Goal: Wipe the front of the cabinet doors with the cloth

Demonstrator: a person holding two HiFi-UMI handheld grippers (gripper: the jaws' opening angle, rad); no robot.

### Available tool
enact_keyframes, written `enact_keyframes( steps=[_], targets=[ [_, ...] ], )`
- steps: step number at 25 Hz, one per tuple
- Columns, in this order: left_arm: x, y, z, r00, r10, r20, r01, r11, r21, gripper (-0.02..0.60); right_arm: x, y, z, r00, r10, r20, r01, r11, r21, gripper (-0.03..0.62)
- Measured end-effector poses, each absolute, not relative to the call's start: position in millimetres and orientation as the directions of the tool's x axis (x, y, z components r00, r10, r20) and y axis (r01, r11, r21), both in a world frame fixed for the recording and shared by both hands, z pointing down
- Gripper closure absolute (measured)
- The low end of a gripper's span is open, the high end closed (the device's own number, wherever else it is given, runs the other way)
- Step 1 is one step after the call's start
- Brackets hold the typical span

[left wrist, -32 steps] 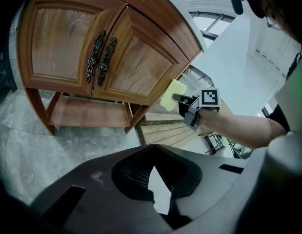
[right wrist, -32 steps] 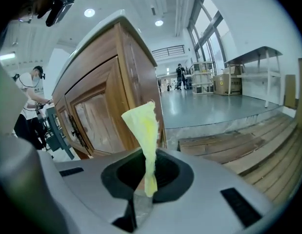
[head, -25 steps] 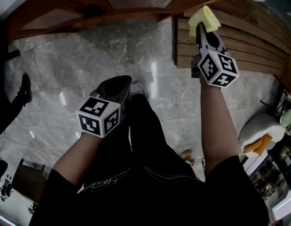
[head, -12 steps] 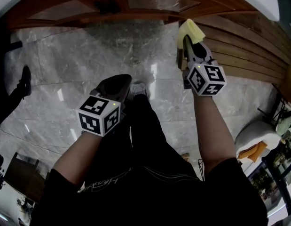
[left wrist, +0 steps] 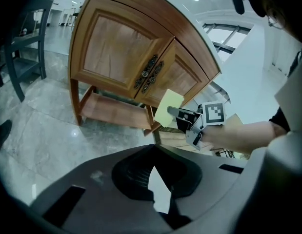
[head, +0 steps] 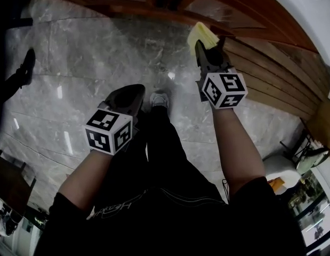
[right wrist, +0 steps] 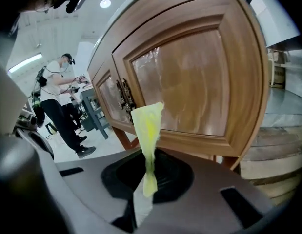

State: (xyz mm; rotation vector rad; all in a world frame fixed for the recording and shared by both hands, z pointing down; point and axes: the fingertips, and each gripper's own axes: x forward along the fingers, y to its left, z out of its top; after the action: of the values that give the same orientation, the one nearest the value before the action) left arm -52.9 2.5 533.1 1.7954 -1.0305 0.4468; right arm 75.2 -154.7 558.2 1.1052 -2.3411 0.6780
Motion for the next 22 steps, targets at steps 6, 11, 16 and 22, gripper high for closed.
enact_keyframes(
  steps=[6, 11, 16, 22],
  targets=[
    [-81, 16, 538, 0.537, -0.484, 0.691, -0.815, -0.086, 0.574, 0.575, 27, -152, 567, -0.621, -0.504, 0.599, -0.737, 0.636, -0.229, 0.553],
    [-105, 23, 543, 0.504, -0.512, 0.695, -0.818, -0.027, 0.574, 0.575, -7, -158, 572, -0.647, -0.472, 0.599, -0.704, 0.671, -0.232, 0.553],
    [-127, 28, 550, 0.475, -0.524, 0.707, -0.824, 0.017, 0.566, 0.575, -26, -169, 576, -0.651, -0.468, 0.598, -0.697, 0.679, -0.229, 0.553],
    [-133, 26, 552, 0.463, -0.526, 0.714, -0.825, 0.039, 0.563, 0.575, -21, -191, 585, -0.608, -0.511, 0.607, -0.743, 0.635, -0.210, 0.553]
  ],
)
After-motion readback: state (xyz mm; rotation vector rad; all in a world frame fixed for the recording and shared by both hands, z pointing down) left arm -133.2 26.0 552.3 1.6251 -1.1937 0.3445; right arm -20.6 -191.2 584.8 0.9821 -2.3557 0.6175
